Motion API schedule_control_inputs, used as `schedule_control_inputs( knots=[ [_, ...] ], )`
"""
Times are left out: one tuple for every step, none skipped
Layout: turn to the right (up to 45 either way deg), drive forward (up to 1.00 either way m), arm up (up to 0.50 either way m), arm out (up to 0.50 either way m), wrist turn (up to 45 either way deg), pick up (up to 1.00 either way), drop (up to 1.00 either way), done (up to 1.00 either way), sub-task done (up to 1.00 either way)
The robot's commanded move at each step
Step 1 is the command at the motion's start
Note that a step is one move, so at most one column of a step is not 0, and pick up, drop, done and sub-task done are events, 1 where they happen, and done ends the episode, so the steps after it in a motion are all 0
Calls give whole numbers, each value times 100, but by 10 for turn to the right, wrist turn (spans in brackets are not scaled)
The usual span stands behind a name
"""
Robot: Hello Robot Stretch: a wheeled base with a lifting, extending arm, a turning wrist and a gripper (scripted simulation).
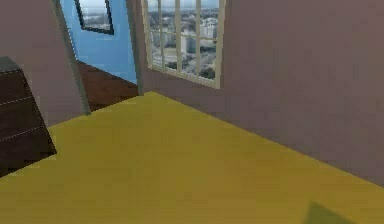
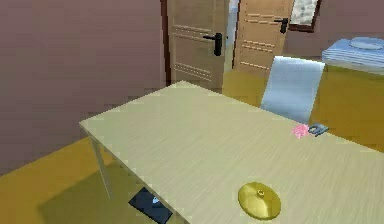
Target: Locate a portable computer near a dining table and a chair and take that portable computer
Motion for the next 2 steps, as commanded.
schedule_control_inputs(
  knots=[
    [-90,0,0,0,0,0,0,0,0],
    [450,0,0,0,0,0,0,0,0]
  ],
)
